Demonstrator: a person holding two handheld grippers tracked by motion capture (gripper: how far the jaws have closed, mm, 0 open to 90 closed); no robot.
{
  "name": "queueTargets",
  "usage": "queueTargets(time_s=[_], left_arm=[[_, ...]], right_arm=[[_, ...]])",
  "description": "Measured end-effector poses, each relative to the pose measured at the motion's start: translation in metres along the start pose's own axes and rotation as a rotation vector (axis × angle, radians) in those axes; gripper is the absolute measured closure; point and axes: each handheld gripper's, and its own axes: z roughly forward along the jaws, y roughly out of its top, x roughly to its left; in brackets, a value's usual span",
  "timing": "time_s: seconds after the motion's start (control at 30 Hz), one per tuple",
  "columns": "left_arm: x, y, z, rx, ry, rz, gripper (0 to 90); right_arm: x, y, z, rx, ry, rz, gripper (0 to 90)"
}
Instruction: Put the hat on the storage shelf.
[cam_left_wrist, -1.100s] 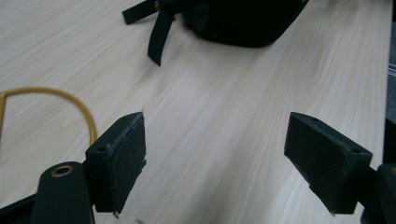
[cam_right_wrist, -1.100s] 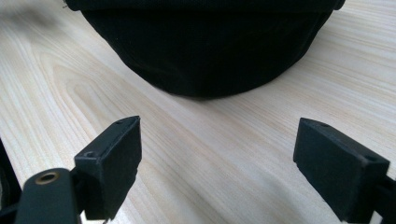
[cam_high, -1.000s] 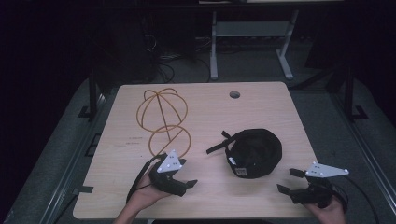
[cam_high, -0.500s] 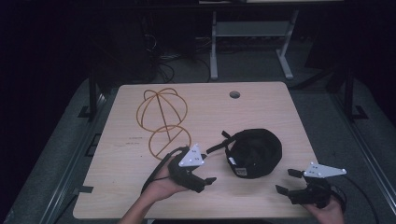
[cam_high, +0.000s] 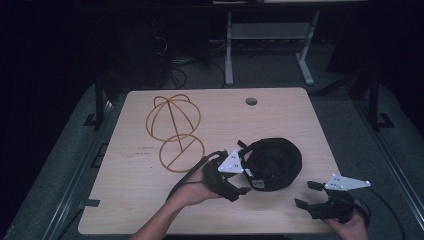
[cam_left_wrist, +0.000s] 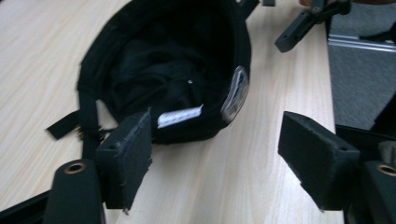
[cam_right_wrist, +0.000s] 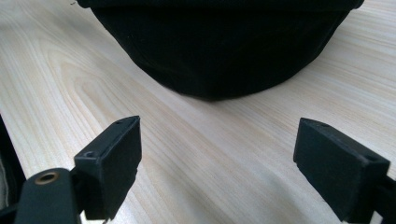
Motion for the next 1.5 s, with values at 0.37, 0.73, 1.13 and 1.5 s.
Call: queueTargets(time_s=[0.37, 0.73, 1.13, 1.5], left_arm=[[-0.003, 0.02, 0.026, 0.075, -0.047, 0.079, 33.1], [0.0, 0.026, 0.054, 0.194, -0.094, 0.131, 41.9], [-0.004, 0.026, 0.064, 0.22, -0.117, 0.186, 74.3], [-0.001, 0.038, 0.05, 0.133, -0.162, 0.13, 80.4]], right_arm=[[0.0, 0.0, 0.0, -0.003, 0.005, 0.002, 14.8], [0.0, 0.0, 0.001, -0.006, 0.011, -0.001, 14.8], [0.002, 0.0, 0.003, 0.002, 0.021, -0.003, 14.8], [0.006, 0.002, 0.005, -0.034, 0.034, -0.007, 14.3]])
